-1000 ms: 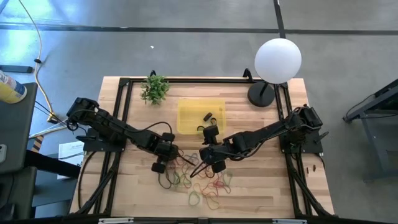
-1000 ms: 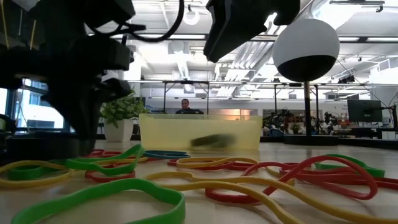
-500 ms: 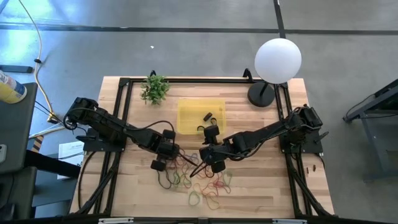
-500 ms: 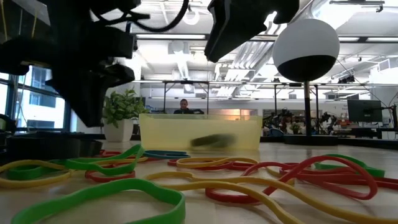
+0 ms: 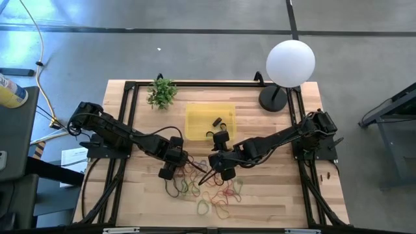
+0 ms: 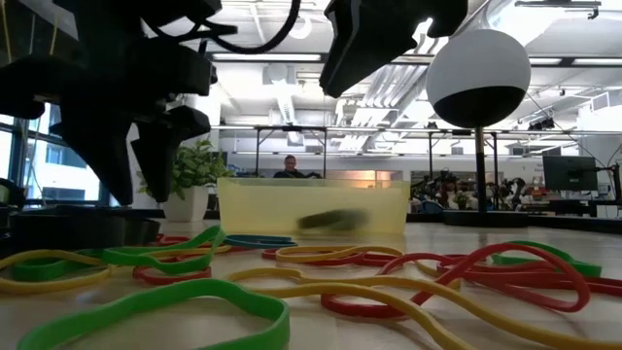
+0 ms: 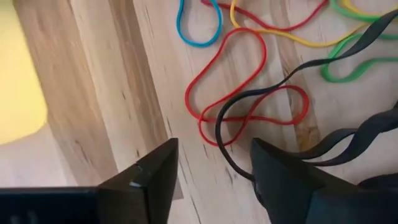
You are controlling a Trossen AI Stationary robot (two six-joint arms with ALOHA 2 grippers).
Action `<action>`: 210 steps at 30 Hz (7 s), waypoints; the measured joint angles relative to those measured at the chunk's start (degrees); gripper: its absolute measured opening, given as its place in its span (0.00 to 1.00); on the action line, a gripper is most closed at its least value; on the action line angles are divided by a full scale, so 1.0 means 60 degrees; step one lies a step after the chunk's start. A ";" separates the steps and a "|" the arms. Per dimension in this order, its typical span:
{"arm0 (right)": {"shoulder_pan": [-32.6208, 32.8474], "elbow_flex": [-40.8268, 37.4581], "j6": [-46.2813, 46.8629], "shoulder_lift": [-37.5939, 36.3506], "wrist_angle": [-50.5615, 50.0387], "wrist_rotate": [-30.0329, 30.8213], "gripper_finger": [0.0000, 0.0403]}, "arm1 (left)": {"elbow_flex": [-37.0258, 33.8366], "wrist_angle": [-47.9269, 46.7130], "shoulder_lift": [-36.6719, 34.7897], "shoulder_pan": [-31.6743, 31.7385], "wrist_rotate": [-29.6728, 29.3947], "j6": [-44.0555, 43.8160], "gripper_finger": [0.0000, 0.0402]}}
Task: Pick and place rubber bands into bin
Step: Put the black rubber band into the yellow bin
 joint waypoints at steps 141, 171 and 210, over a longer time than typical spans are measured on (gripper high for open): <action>0.0361 -0.0004 0.0823 0.0007 -0.0985 0.1308 0.45 | 0.0002 -0.1729 0.0994 -0.0002 0.0225 -0.0018 0.02; 0.0422 -0.0007 0.1866 0.0007 -0.2509 0.1834 0.45 | 0.3876 -0.4263 0.0979 -0.0004 -0.4944 0.1035 0.00; 0.3538 -0.0157 0.4851 -0.0003 -0.3628 0.4690 0.45 | 0.4968 0.0192 0.0972 0.5206 -0.0838 0.7107 0.00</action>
